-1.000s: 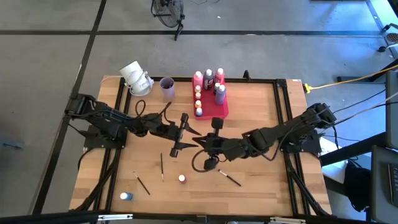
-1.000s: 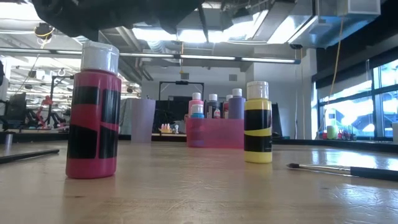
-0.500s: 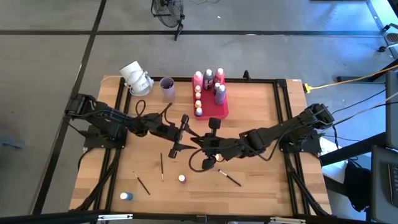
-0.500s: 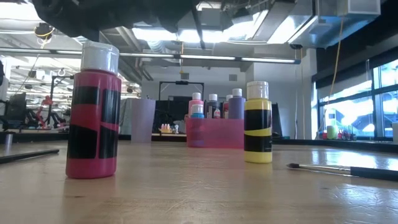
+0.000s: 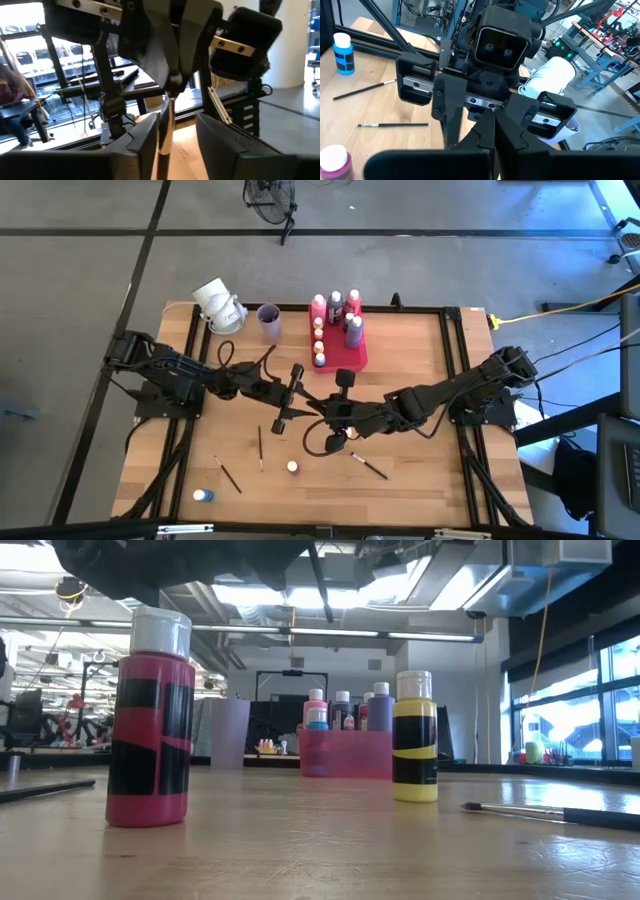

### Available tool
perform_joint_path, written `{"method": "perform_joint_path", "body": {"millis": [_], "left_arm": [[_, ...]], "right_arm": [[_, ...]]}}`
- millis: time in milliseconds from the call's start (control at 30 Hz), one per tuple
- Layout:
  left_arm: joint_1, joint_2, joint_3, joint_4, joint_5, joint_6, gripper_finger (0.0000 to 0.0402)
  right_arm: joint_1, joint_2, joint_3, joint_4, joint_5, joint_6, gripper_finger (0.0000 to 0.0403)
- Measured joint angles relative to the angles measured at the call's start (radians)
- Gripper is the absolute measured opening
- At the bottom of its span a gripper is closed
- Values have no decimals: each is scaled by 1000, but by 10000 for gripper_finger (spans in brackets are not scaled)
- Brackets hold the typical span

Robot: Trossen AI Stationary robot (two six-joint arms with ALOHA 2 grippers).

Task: Pick & Place Paint Supplies
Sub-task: Put the black paint brush into the purple cup

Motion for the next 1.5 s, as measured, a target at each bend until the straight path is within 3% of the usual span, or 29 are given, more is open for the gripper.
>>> {"method": "perform_joint_path", "body": {"millis": [333,500,700,800,867,967,1067,1267,1367,1500], "left_arm": [[-1,0,0,7,-27,2,17],[0,0,0,8,-27,0,16],[0,0,0,-11,-58,-10,16],[2,0,0,-15,-94,-9,16],[5,-14,0,-58,-148,12,16],[33,-103,0,-205,-310,62,16],[85,-220,0,-362,-430,67,16],[181,-422,0,-592,-501,82,16],[231,-506,0,-687,-553,93,16],[307,-593,-74,-604,-490,93,16]], "right_arm": [[-1,0,0,-26,-43,9,1],[-5,0,0,-29,-48,39,23],[11,0,0,-30,-37,30,88],[34,-1,0,-29,32,28,129],[53,-1,0,-28,131,44,157],[80,-3,1,-53,264,54,191],[104,-3,1,-88,314,68,210],[123,-3,1,-151,314,107,214],[126,-3,1,-211,250,112,214],[118,-3,1,-250,207,169,213]]}}
